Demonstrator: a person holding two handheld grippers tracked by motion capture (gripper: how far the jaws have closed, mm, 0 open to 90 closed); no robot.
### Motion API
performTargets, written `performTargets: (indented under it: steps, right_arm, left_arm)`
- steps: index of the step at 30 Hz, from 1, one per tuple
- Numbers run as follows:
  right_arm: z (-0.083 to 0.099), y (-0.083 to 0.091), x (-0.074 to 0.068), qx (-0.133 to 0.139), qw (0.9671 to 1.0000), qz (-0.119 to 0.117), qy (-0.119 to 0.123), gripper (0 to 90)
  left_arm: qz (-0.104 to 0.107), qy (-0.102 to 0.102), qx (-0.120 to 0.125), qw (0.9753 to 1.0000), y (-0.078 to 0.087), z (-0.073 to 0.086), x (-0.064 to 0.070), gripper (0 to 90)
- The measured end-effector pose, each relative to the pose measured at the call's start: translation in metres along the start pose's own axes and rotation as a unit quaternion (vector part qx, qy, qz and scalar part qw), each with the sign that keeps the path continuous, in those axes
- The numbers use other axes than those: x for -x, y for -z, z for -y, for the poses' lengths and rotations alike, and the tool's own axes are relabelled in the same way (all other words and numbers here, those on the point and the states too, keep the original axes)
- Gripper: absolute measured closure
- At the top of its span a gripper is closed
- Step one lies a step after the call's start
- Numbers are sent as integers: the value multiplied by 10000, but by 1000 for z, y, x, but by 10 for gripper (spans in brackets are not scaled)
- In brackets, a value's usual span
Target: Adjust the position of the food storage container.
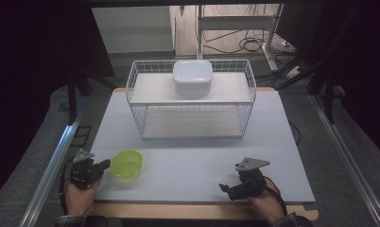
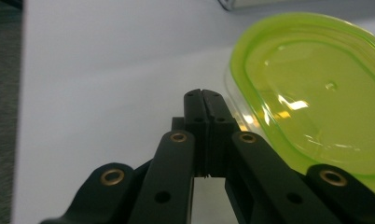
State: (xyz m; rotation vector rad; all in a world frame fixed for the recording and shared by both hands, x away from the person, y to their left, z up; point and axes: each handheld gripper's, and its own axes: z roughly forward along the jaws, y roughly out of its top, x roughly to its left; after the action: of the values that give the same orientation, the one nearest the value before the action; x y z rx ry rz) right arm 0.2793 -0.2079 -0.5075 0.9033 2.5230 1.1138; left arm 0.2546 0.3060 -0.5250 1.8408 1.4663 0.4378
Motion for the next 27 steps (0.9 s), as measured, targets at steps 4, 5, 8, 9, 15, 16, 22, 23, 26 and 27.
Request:
performTargets:
  steps: [4,5,8,9,15,16,22,23,26,27]
  right_arm:
    - [0,0,0,-14,10000,-3,15,41]
    - [0,0,-1,-17,10000,-3,15,41]
    - [0,-1,-1,-31,10000,-15,28,42]
    - [0,-2,-1,-43,10000,-15,36,42]
    - [0,-4,-2,-83,9999,-26,70,44]
    - [0,-4,-3,-89,9999,-25,74,45]
    - [0,-5,-3,-106,9999,-24,69,45]
    - [0,-5,-3,-112,9999,-26,68,45]
    - [0,-6,-3,-134,9999,-24,80,45]
    - [0,-6,-3,-136,9999,-27,81,46]
  left_arm:
    - [215,-63,-121,9997,-7,1,3,897]
    - [256,-74,-144,9995,-9,1,4,897]
    - [377,-147,-151,9991,-13,-1,9,897]
    - [409,-153,-148,9989,-14,-2,11,897]
    - [603,-326,-288,9972,-25,-5,24,896]
    - [621,-351,-283,9971,-26,-6,26,896]
    - [750,-498,-316,9954,-32,-9,40,896]
    - [786,-502,-324,9951,-34,-10,42,896]
    - [911,-532,-334,9939,-37,-11,46,896]
    - [947,-545,-346,9934,-38,-12,48,896]
